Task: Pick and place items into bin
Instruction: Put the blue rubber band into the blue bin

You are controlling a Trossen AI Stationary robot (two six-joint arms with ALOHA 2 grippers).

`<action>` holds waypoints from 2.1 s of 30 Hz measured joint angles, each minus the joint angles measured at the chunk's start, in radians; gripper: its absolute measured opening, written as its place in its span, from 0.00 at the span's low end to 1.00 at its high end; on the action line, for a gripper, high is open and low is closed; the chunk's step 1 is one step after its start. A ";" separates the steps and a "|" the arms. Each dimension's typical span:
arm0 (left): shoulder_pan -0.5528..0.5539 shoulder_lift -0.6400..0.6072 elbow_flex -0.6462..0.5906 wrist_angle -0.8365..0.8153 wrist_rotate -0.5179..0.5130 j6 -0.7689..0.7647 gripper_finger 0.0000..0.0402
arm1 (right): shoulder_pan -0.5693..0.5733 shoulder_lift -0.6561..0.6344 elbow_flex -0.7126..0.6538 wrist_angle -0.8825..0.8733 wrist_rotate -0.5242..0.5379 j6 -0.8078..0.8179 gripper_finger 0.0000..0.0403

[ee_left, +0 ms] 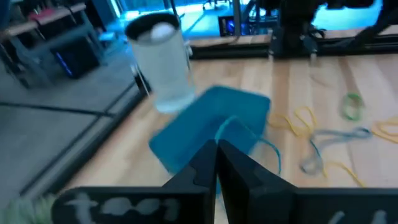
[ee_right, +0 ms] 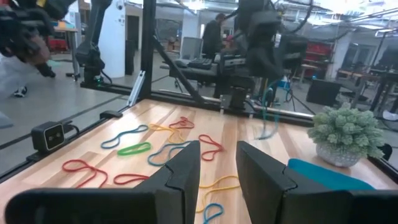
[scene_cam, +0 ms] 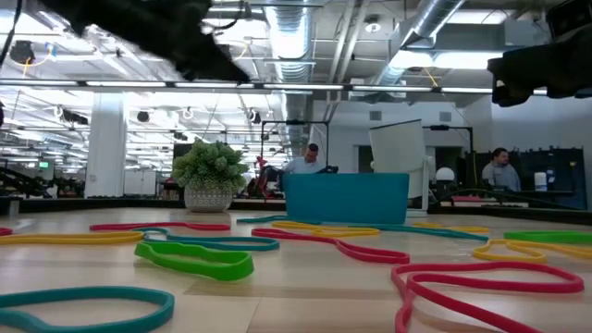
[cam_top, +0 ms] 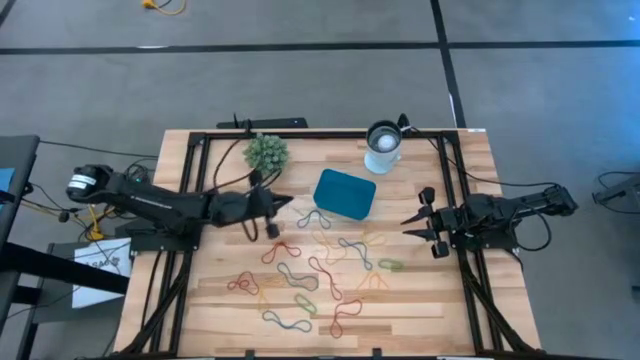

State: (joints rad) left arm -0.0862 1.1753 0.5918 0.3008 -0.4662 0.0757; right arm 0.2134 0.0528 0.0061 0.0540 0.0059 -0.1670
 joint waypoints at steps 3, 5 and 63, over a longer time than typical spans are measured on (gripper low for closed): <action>0.041 0.107 0.119 -0.002 0.026 0.075 0.00 | 0.000 0.000 0.000 0.000 0.000 0.000 0.25; 0.069 0.194 0.196 -0.004 0.025 0.101 0.00 | 0.000 0.000 0.000 0.000 0.000 0.000 0.25; -0.013 0.544 0.843 -1.727 -0.151 -0.518 0.14 | 0.000 0.000 0.000 -0.045 -0.005 0.229 0.25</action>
State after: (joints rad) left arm -0.0991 1.7193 1.4350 -1.4264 -0.6175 -0.4422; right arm 0.2138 0.0528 0.0063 0.0093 0.0006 0.0624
